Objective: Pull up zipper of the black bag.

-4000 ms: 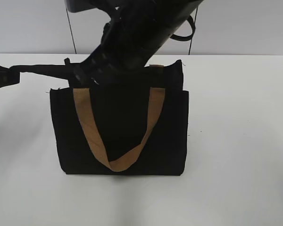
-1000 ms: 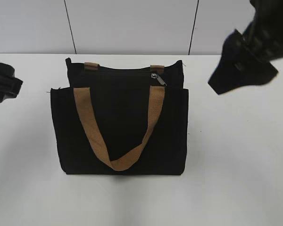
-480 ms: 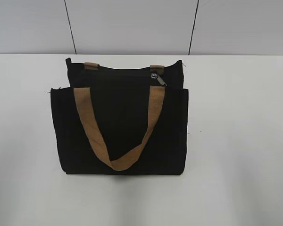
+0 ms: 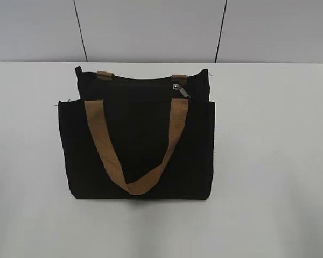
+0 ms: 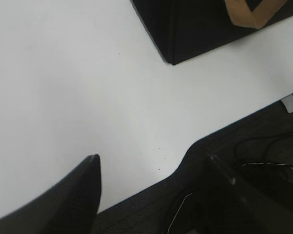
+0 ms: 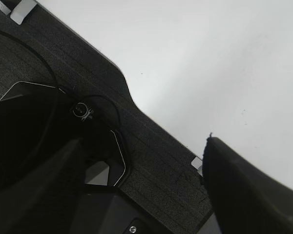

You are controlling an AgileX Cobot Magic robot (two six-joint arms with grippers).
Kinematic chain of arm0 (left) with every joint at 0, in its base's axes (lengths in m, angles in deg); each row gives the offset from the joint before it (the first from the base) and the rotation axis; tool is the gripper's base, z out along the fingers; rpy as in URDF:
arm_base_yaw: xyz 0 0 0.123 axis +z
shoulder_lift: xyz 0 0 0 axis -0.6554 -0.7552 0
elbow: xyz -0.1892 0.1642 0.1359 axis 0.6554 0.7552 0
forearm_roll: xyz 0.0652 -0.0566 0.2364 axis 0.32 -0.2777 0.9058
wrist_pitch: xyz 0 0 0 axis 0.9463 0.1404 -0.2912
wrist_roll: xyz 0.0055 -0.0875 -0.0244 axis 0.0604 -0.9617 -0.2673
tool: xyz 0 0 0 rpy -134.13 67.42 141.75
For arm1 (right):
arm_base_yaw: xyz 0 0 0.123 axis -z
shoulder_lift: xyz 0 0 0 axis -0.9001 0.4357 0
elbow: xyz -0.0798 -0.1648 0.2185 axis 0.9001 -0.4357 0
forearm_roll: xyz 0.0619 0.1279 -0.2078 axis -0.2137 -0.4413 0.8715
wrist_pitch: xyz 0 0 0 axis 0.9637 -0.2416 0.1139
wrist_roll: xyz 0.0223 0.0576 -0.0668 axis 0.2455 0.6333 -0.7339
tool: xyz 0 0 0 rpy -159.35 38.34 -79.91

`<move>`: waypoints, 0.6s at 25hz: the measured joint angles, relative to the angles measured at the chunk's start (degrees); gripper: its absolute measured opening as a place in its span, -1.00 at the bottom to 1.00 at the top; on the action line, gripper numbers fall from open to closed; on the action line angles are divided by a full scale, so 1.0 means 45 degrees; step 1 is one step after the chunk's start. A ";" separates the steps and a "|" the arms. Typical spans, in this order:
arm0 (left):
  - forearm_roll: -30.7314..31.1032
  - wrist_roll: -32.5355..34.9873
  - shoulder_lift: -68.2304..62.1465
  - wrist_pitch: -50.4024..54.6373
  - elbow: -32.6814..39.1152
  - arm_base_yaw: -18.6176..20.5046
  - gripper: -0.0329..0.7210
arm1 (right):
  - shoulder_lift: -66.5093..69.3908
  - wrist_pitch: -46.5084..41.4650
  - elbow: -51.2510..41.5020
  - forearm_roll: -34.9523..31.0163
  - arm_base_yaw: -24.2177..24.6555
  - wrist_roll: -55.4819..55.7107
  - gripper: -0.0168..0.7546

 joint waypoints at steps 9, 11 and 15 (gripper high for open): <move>-0.1013 0.1506 0.0041 -0.0045 0.0037 0.0000 0.33 | -0.0010 0.0025 -0.0014 0.0000 0.0000 0.0014 0.52; -0.1062 0.1582 0.0041 -0.0045 0.0037 0.0000 0.36 | -0.0010 0.0025 -0.0014 0.0137 0.0000 0.0042 0.52; -0.1099 0.1626 0.0041 -0.0045 0.0037 0.0000 0.37 | -0.0010 0.0025 -0.0014 0.0716 0.0000 0.0100 0.52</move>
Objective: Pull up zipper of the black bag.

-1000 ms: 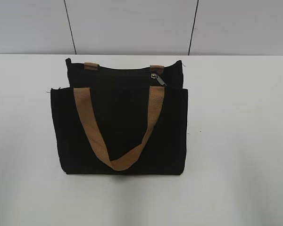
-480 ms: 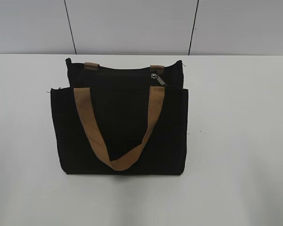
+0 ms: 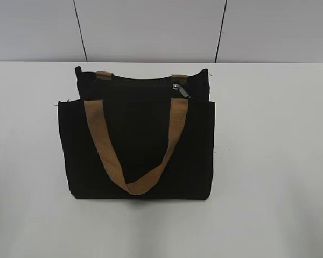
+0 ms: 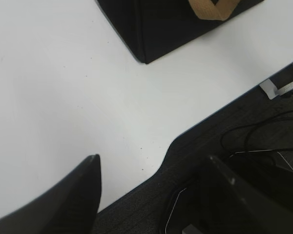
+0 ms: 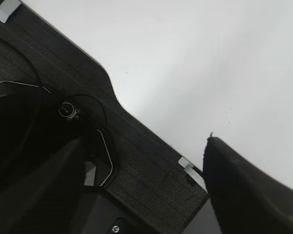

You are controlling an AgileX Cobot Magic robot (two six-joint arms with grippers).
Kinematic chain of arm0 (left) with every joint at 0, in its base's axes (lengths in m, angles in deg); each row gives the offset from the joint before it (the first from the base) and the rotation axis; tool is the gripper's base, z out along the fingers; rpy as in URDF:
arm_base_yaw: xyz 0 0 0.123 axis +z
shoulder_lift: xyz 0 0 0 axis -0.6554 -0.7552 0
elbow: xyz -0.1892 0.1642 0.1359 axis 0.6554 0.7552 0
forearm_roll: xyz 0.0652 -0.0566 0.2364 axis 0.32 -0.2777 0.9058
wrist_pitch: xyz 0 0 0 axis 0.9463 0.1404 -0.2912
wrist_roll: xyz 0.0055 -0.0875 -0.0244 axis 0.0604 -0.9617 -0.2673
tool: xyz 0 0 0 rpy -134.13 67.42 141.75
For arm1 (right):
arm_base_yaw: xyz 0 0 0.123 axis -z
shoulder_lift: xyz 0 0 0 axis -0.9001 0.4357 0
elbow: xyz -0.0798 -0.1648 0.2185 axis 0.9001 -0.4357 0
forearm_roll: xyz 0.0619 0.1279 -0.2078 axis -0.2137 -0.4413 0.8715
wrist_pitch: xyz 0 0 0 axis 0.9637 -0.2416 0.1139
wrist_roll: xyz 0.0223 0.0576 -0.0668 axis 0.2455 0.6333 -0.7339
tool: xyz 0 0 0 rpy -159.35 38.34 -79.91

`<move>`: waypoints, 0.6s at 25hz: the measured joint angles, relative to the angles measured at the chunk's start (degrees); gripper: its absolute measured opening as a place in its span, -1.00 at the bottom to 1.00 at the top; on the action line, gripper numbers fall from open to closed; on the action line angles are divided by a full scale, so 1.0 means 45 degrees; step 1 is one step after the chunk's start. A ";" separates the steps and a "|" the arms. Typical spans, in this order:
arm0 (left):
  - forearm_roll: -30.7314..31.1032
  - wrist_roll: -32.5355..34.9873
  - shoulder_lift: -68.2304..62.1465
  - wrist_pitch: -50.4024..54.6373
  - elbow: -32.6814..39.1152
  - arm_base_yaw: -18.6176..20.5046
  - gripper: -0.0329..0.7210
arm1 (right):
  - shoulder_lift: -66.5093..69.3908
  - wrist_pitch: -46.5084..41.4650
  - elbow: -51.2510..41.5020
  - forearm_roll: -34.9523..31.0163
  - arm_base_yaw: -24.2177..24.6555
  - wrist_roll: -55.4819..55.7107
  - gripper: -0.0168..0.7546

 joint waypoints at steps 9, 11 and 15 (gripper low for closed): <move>-0.0010 0.0010 0.0282 0.0000 0.0000 0.0212 0.38 | -0.0004 0.0014 0.0000 0.0047 0.0066 -0.0002 0.52; -0.0010 0.0010 0.0647 0.0000 0.0000 0.0660 0.38 | -0.0124 0.0014 -0.0010 -0.0159 0.0418 -0.0002 0.52; -0.0010 0.0010 0.1643 0.0000 0.0000 0.2197 0.38 | -0.1160 0.0014 -0.0013 -0.1019 0.2247 -0.0002 0.52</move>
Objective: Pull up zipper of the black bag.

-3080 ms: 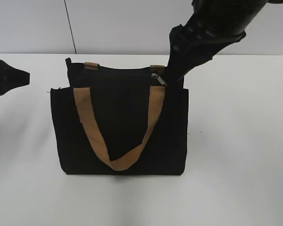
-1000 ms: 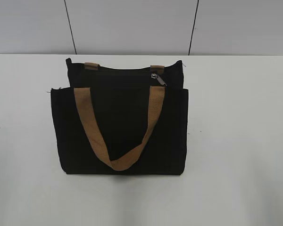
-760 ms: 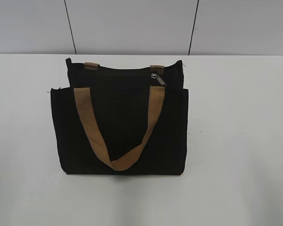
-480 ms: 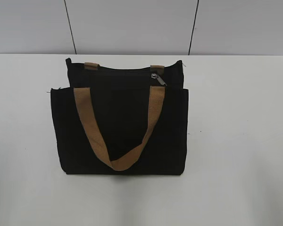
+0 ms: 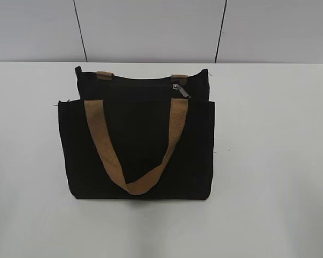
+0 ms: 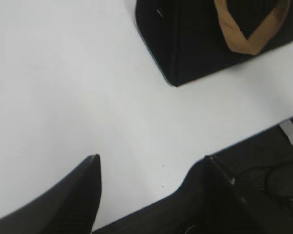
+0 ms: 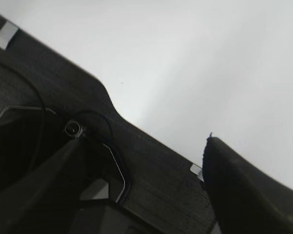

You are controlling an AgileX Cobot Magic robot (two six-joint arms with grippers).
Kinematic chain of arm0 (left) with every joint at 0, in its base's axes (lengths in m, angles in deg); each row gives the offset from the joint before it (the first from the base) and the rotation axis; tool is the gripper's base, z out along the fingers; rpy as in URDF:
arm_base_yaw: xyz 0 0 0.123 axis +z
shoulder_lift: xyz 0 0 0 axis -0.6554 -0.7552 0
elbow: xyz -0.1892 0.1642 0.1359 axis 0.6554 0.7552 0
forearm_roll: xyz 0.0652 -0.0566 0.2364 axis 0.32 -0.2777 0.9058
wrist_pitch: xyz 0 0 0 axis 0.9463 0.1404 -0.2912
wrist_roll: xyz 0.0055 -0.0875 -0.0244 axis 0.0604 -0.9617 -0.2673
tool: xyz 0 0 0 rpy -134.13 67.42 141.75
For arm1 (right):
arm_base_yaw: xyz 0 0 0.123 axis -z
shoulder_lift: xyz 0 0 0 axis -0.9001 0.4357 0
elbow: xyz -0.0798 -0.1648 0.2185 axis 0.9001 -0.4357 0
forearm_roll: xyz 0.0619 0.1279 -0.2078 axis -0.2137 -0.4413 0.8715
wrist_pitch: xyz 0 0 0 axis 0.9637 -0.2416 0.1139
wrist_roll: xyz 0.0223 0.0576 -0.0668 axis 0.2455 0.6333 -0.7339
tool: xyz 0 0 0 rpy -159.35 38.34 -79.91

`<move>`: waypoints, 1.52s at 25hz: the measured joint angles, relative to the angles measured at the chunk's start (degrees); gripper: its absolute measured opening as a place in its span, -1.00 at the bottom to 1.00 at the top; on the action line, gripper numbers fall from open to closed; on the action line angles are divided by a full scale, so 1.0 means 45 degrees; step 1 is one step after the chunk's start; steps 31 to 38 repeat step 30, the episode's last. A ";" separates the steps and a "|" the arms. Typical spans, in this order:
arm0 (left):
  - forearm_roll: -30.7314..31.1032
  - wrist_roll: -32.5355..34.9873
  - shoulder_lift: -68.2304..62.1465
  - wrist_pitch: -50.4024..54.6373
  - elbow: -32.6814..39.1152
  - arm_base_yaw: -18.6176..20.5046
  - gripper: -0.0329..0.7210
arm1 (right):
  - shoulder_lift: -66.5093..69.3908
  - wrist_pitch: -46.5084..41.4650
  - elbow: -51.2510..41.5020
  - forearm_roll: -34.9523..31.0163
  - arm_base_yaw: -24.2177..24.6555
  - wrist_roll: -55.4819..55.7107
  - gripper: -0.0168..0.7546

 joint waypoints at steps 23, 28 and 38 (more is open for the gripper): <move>-0.0016 0.0000 0.3421 0.0022 0.0000 0.4904 0.24 | -0.5091 0.0078 -0.0024 -0.1155 0.6502 0.0005 0.52; -0.0016 0.0000 0.3421 0.0022 0.0000 0.4904 0.20 | -0.5091 0.0093 -0.0024 -0.1170 0.6502 0.0005 0.52; -0.0016 0.0000 0.3421 0.0022 0.0000 0.4904 0.20 | -0.5091 0.0106 -0.0024 -0.1182 0.6502 0.0005 0.52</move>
